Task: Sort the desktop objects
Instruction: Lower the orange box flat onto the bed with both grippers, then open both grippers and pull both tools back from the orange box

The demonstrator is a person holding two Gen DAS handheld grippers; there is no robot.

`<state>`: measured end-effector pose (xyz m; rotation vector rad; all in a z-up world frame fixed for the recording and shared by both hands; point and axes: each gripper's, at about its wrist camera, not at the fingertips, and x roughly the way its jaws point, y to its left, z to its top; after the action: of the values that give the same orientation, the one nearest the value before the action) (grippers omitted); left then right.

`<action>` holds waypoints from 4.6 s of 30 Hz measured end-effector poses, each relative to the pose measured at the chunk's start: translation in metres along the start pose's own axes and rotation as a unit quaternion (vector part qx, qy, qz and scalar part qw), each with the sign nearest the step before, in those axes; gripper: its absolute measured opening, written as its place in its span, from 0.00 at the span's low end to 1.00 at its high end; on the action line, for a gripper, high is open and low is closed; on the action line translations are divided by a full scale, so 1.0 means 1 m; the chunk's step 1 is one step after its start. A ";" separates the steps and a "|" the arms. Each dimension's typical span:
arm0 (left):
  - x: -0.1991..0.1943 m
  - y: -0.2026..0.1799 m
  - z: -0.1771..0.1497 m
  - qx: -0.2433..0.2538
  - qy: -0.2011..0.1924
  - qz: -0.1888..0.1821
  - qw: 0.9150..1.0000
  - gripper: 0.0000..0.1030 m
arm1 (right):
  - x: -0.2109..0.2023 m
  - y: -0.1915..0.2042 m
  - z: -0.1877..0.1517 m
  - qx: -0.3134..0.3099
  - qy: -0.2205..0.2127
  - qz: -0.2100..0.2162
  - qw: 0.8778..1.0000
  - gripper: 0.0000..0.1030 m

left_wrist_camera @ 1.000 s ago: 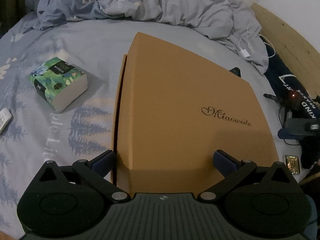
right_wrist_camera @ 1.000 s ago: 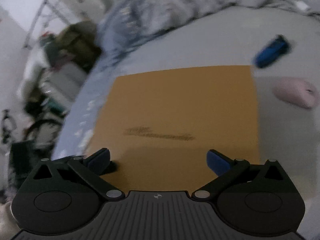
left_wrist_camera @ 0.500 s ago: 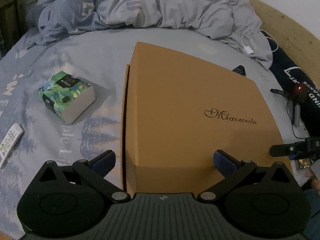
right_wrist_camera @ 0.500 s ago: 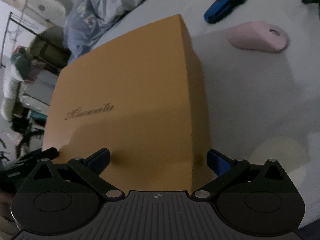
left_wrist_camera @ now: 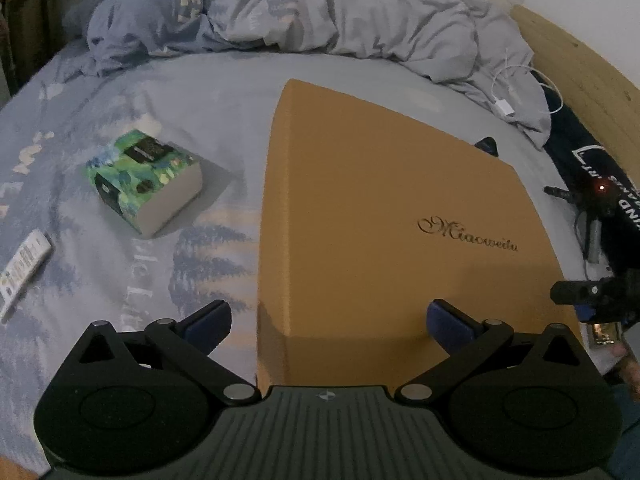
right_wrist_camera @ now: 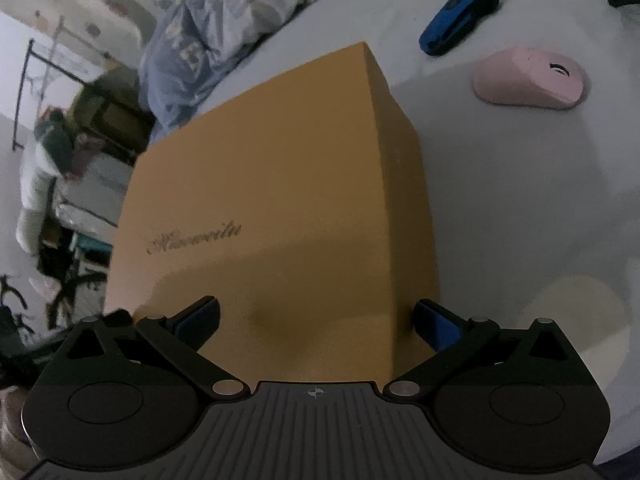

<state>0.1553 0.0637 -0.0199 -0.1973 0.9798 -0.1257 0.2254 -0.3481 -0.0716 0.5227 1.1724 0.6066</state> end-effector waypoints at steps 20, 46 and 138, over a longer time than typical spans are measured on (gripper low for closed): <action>0.001 0.001 0.001 -0.003 0.008 -0.012 1.000 1.00 | 0.003 -0.033 -0.008 0.045 -0.009 0.093 0.995 1.00; 0.011 -0.001 -0.003 -0.005 0.015 0.009 1.000 1.00 | -0.008 0.008 -0.004 -0.019 -0.030 0.032 0.999 1.00; -0.088 -0.124 -0.138 0.088 -0.193 0.062 0.975 1.00 | -0.109 0.071 -0.153 -0.224 -0.133 -0.108 0.960 1.00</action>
<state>-0.0104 -0.0549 0.0038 0.0050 0.5870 -0.0562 0.0397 -0.3609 0.0031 0.0824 0.7894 0.5695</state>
